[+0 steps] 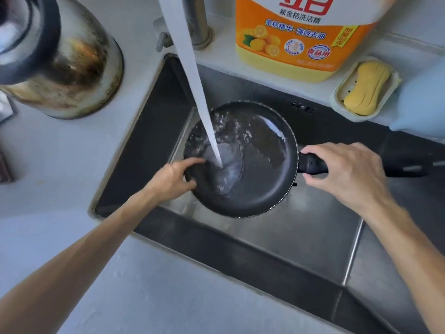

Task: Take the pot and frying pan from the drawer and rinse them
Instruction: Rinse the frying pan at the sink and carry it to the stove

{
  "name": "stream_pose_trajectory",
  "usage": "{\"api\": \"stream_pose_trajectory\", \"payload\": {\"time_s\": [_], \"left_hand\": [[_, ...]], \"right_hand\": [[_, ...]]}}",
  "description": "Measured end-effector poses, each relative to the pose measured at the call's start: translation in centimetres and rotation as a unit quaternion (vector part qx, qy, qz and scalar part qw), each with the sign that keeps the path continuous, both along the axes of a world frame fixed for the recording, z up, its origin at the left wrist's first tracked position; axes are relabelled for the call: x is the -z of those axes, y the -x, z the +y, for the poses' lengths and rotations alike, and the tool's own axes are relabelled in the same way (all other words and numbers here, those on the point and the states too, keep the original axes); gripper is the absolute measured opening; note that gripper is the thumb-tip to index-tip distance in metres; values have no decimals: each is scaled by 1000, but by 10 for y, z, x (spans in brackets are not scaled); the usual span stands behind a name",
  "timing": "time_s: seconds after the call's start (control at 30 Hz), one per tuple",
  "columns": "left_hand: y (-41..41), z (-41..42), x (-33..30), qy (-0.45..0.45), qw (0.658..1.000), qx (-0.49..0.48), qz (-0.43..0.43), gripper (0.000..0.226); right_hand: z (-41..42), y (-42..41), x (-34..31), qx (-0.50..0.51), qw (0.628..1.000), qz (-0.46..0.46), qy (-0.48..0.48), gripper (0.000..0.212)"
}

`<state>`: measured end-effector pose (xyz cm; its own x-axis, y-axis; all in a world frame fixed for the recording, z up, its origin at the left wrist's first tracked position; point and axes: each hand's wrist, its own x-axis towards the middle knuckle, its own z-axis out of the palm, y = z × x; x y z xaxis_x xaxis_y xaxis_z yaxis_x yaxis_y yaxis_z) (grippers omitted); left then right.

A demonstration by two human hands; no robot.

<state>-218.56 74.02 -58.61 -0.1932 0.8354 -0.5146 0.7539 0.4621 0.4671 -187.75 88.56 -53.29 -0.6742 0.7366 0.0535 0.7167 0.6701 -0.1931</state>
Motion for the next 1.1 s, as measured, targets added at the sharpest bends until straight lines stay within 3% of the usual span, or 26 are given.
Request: {"api": "stream_pose_trajectory", "payload": {"time_s": [0.1, 0.17, 0.23, 0.33, 0.43, 0.57, 0.73, 0.9, 1.1], "left_hand": [[4, -6, -34, -154, 986, -9, 61, 53], [8, -8, -65, -227, 966, 30, 117, 51], [9, -7, -96, -278, 946, 75, 149, 52], [7, 1, -130, -267, 946, 95, 155, 56], [16, 2, -130, -187, 978, 41, 87, 65], [34, -13, -90, -133, 987, -52, -78, 72], [28, -31, -53, -61, 976, -57, -203, 92], [18, -29, -50, -111, 977, -18, -180, 104], [34, -23, -74, -175, 979, 74, -71, 124]], "right_hand": [[-13, -11, 24, 63, 994, 84, 5, 40], [-28, -12, 47, 111, 976, 161, 93, 42], [-41, -5, 68, 157, 935, 223, 228, 44], [-55, 7, 86, 167, 881, 232, 376, 46], [-53, 8, 81, 148, 866, 201, 433, 52], [-30, -2, 53, 101, 905, 113, 398, 42], [1, -2, -10, 29, 973, -26, 228, 43], [4, -13, -26, 11, 988, -25, 152, 48], [-16, -20, 7, 61, 949, 67, 301, 96]]}}
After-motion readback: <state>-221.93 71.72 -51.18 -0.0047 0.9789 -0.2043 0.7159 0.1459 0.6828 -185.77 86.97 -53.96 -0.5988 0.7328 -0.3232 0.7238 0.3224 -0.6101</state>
